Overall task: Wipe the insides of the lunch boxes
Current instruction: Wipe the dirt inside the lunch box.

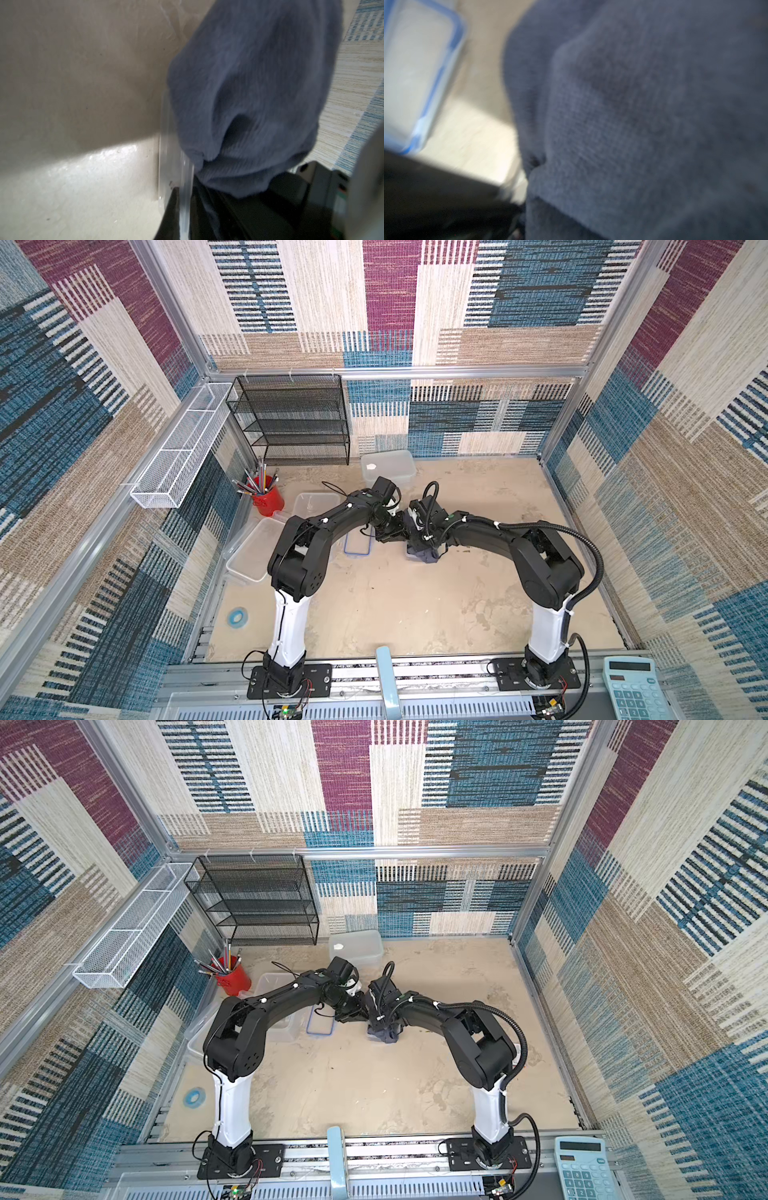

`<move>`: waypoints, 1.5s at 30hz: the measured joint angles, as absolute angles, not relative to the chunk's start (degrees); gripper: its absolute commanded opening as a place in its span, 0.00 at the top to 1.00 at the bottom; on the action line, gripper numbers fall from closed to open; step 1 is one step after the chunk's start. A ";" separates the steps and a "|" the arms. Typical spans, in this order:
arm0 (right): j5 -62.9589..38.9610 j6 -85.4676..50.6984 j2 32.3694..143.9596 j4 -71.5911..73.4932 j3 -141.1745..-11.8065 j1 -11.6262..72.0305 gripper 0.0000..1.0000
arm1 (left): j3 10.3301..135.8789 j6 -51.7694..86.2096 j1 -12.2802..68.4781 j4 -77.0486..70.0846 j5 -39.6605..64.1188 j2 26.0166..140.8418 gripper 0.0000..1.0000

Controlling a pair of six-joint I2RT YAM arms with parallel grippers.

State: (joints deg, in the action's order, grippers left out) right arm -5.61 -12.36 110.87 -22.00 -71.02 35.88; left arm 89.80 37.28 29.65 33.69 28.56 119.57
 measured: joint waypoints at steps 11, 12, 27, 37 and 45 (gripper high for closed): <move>-17.96 -20.64 113.30 -19.59 -73.95 33.82 1.00 | 87.85 36.29 29.26 33.65 28.69 118.87 1.00; -17.93 -21.93 113.38 -19.55 -74.37 33.61 1.00 | 87.29 36.40 29.28 32.75 28.62 118.61 1.00; 4.75 -26.65 112.88 -14.37 -76.03 34.87 1.00 | 76.47 40.80 30.63 18.52 26.85 112.51 1.00; 17.34 -17.21 113.47 -15.07 -73.08 36.36 1.00 | 78.37 41.36 31.14 19.90 25.21 111.85 1.00; 6.90 -11.51 110.32 -14.85 -68.88 36.16 1.00 | 83.68 39.90 30.72 28.49 25.96 114.76 1.00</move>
